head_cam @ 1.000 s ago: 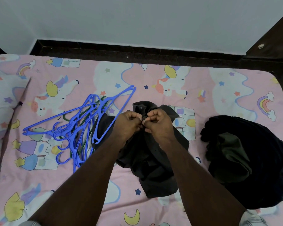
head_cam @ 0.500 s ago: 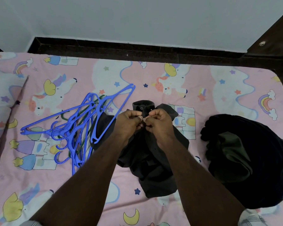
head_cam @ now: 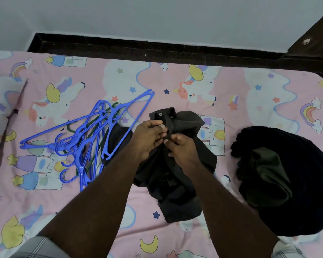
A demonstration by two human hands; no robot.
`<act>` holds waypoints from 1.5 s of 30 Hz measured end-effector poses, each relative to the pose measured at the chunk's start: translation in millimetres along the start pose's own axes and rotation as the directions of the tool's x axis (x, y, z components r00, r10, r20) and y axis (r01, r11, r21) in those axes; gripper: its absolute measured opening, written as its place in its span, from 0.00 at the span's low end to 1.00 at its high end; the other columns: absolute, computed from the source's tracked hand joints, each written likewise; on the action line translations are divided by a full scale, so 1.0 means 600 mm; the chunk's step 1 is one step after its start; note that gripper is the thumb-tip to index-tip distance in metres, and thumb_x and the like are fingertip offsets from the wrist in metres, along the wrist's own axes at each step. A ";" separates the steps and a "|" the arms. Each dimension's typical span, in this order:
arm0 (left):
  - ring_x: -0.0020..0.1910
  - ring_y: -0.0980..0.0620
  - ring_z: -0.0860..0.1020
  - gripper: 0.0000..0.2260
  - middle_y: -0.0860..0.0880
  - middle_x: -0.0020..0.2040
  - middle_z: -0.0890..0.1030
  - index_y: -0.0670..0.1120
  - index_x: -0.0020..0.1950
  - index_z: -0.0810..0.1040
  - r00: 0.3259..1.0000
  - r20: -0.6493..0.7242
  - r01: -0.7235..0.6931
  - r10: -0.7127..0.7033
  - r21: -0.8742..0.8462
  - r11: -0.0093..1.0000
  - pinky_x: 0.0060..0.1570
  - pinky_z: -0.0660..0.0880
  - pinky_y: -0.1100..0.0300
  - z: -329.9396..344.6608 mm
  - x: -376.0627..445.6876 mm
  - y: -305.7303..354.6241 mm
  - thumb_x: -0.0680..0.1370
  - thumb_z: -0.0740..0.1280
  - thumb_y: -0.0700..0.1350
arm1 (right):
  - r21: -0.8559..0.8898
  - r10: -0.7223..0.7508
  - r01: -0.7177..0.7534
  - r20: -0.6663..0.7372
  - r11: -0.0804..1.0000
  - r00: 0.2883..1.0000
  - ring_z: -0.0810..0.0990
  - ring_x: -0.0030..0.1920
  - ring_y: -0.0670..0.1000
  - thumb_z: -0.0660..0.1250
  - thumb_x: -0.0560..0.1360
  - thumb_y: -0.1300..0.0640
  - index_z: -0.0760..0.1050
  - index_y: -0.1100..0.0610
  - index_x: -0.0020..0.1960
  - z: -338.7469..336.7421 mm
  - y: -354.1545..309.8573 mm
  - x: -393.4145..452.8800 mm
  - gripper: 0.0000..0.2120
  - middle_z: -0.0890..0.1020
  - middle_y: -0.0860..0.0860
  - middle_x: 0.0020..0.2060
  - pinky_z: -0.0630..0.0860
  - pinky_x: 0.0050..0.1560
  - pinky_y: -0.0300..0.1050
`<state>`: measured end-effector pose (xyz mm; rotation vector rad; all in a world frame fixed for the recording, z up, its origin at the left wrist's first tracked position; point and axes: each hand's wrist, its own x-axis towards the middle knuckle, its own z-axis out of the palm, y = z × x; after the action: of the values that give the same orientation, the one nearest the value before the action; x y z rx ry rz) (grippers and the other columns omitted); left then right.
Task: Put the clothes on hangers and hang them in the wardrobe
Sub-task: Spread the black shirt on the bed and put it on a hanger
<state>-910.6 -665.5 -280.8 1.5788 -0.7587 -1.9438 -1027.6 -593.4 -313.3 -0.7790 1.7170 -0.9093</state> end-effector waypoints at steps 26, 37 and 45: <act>0.42 0.64 0.79 0.04 0.58 0.42 0.83 0.49 0.50 0.83 0.905 0.012 -0.315 0.425 0.690 0.651 0.43 0.71 0.75 -0.038 -0.052 -0.084 0.77 0.72 0.41 | -0.142 -0.031 -0.009 -0.276 0.990 0.961 0.81 0.41 0.40 0.75 0.73 0.60 0.84 0.57 0.54 0.022 -0.003 -0.044 0.10 0.83 0.44 0.41 0.75 0.46 0.27; 0.42 0.55 0.84 0.07 0.54 0.40 0.85 0.51 0.45 0.82 0.938 -0.055 -0.249 0.342 0.577 0.778 0.51 0.82 0.52 -0.036 -0.058 -0.085 0.77 0.71 0.38 | -0.226 -0.141 0.091 -0.216 0.970 0.966 0.78 0.43 0.40 0.75 0.73 0.57 0.77 0.53 0.55 0.030 -0.010 -0.065 0.13 0.80 0.44 0.43 0.72 0.43 0.28; 0.48 0.43 0.84 0.04 0.45 0.44 0.86 0.44 0.49 0.84 0.975 -0.042 -0.194 0.217 0.308 0.931 0.53 0.82 0.50 -0.042 -0.047 -0.084 0.79 0.70 0.37 | -0.062 -0.094 0.086 -0.137 0.994 0.986 0.85 0.40 0.48 0.67 0.79 0.62 0.75 0.52 0.54 0.021 -0.011 -0.071 0.07 0.82 0.47 0.43 0.84 0.40 0.43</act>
<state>-882.9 -613.0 -300.9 1.6585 -1.1862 -1.6673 -1002.6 -563.9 -290.3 -0.8527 1.8487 -1.0015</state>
